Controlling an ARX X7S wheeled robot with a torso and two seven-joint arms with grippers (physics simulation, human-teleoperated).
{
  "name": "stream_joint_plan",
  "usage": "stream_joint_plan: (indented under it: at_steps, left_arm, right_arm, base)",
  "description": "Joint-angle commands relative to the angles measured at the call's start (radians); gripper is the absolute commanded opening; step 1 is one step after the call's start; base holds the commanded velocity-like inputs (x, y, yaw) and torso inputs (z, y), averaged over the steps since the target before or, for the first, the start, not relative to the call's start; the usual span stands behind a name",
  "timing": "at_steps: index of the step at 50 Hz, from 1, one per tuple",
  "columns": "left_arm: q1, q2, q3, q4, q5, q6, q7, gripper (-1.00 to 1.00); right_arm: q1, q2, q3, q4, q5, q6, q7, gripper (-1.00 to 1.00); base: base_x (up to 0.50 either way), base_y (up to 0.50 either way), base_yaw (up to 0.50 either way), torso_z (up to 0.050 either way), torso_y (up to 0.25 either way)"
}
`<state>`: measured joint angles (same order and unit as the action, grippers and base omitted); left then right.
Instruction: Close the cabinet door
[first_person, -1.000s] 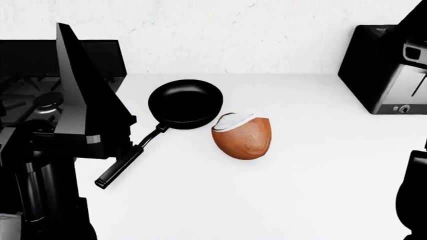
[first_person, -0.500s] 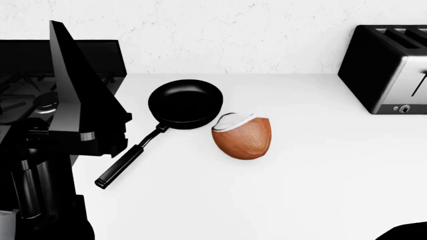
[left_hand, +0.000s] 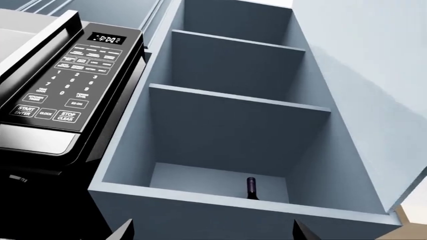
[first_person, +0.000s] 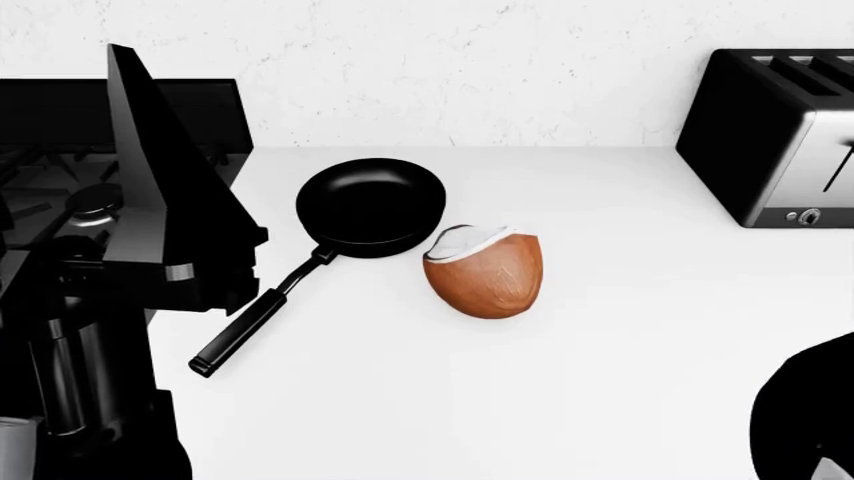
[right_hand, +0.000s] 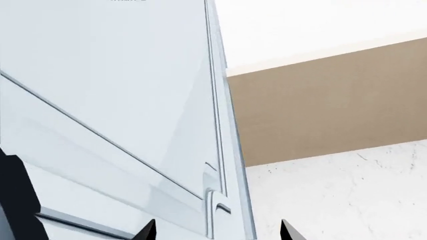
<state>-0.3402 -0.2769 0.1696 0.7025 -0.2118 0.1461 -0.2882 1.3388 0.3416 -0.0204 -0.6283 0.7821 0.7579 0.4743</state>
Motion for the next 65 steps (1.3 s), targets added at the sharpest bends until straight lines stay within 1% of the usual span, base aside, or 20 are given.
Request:
stream_joint_plan:
  at_steps: [1, 9, 24, 31, 35, 39, 43, 47, 51, 54, 55, 57, 58, 59, 60, 62, 64, 65]
  left_arm:
    - [0.001, -0.004, 0.006, -0.001, -0.002, 0.003, -0.003, 1.0]
    - [-0.008, -0.011, -0.002, 0.016, -0.012, -0.012, -0.013, 1.0]
    - [-0.019, -0.036, -0.041, 0.05, -0.046, -0.037, -0.035, 1.0]
    - [-0.02, -0.053, -0.069, 0.07, -0.069, -0.05, -0.047, 1.0]
    - [-0.013, -0.058, -0.073, 0.079, -0.068, -0.049, -0.05, 1.0]
    - [-0.008, -0.07, -0.091, 0.083, -0.067, -0.053, -0.057, 1.0]
    - [0.002, -0.083, -0.115, 0.08, -0.07, -0.055, -0.064, 1.0]
    - [0.028, -0.108, -0.164, 0.082, -0.077, -0.047, -0.069, 1.0]
    - [0.055, -0.127, -0.213, 0.081, -0.094, -0.041, -0.076, 1.0]
    - [0.076, -0.146, -0.256, 0.091, -0.11, -0.043, -0.084, 1.0]
    - [0.077, -0.149, -0.263, 0.094, -0.116, -0.046, -0.087, 1.0]
    - [0.053, -0.158, -0.281, 0.1, -0.143, -0.067, -0.1, 1.0]
    - [0.051, -0.157, -0.28, 0.098, -0.143, -0.066, -0.1, 1.0]
    - [0.048, -0.154, -0.277, 0.095, -0.144, -0.063, -0.1, 1.0]
    - [0.045, -0.154, -0.275, 0.095, -0.145, -0.064, -0.101, 1.0]
    - [0.042, -0.152, -0.273, 0.092, -0.148, -0.061, -0.1, 1.0]
    - [0.044, -0.153, -0.275, 0.089, -0.151, -0.061, -0.101, 1.0]
    - [0.042, -0.155, -0.278, 0.092, -0.155, -0.064, -0.103, 1.0]
  right_arm:
    - [0.03, -0.038, -0.094, 0.072, -0.127, -0.064, -0.115, 1.0]
    - [-0.029, -0.052, -0.138, 0.136, -0.182, -0.14, -0.147, 1.0]
    - [0.031, -0.111, -0.213, 0.263, -0.232, -0.22, -0.196, 1.0]
    - [0.037, -0.143, -0.251, 0.301, -0.248, -0.249, -0.21, 1.0]
    - [0.038, -0.143, -0.268, 0.312, -0.252, -0.254, -0.221, 1.0]
    - [0.033, -0.151, -0.283, 0.374, -0.273, -0.301, -0.247, 1.0]
    - [0.032, -0.167, -0.293, 0.484, -0.307, -0.371, -0.273, 1.0]
    - [0.035, -0.201, -0.318, 0.635, -0.349, -0.478, -0.318, 1.0]
    - [0.104, -0.244, -0.332, 0.882, -0.392, -0.587, -0.369, 1.0]
    - [0.162, -0.285, -0.352, 1.106, -0.436, -0.709, -0.411, 1.0]
    - [0.172, -0.293, -0.356, 1.15, -0.442, -0.737, -0.42, 1.0]
    - [0.234, -0.334, -0.37, 1.386, -0.467, -0.864, -0.442, 1.0]
    - [0.256, -0.339, -0.394, 1.454, -0.449, -0.909, -0.439, 1.0]
    - [0.296, -0.341, -0.478, 1.566, -0.394, -0.981, -0.425, 1.0]
    - [0.322, -0.341, -0.553, 1.631, -0.332, -1.026, -0.416, 1.0]
    - [0.364, -0.341, -0.793, 1.747, -0.136, -1.123, -0.381, 1.0]
    - [0.388, -0.341, -0.99, 1.79, 0.024, -1.175, -0.358, 1.0]
    - [0.396, -0.341, -1.064, 1.802, 0.093, -1.197, -0.349, 1.0]
  base:
    - [0.0, 0.0, 0.0, 0.0, 0.0]
    - [0.0, 0.0, 0.0, 0.001, 0.0]
    - [0.0, 0.0, 0.0, 0.002, 0.0]
    - [0.0, 0.0, 0.0, 0.001, 0.0]
    - [0.0, 0.0, 0.0, 0.0, 0.0]
    - [0.0, 0.0, 0.0, 0.0, 0.0]
    - [0.0, 0.0, 0.0, 0.0, 0.0]
    - [0.0, 0.0, 0.0, 0.003, 0.0]
    - [0.01, 0.0, 0.0, 0.0, 0.0]
    - [0.0, 0.0, 0.0, 0.004, 0.0]
    - [0.0, 0.0, 0.0, 0.0, 0.0]
    - [0.01, 0.0, 0.0, 0.0, 0.0]
    - [0.0, 0.0, 0.0, 0.0, 0.0]
    - [0.01, 0.0, 0.0, 0.0, 0.0]
    - [0.0, 0.0, 0.0, 0.011, 0.0]
    - [0.01, 0.0, 0.0, 0.0, 0.0]
    - [0.01, 0.0, 0.0, 0.0, 0.0]
    - [0.0, 0.0, 0.0, 0.0, 0.0]
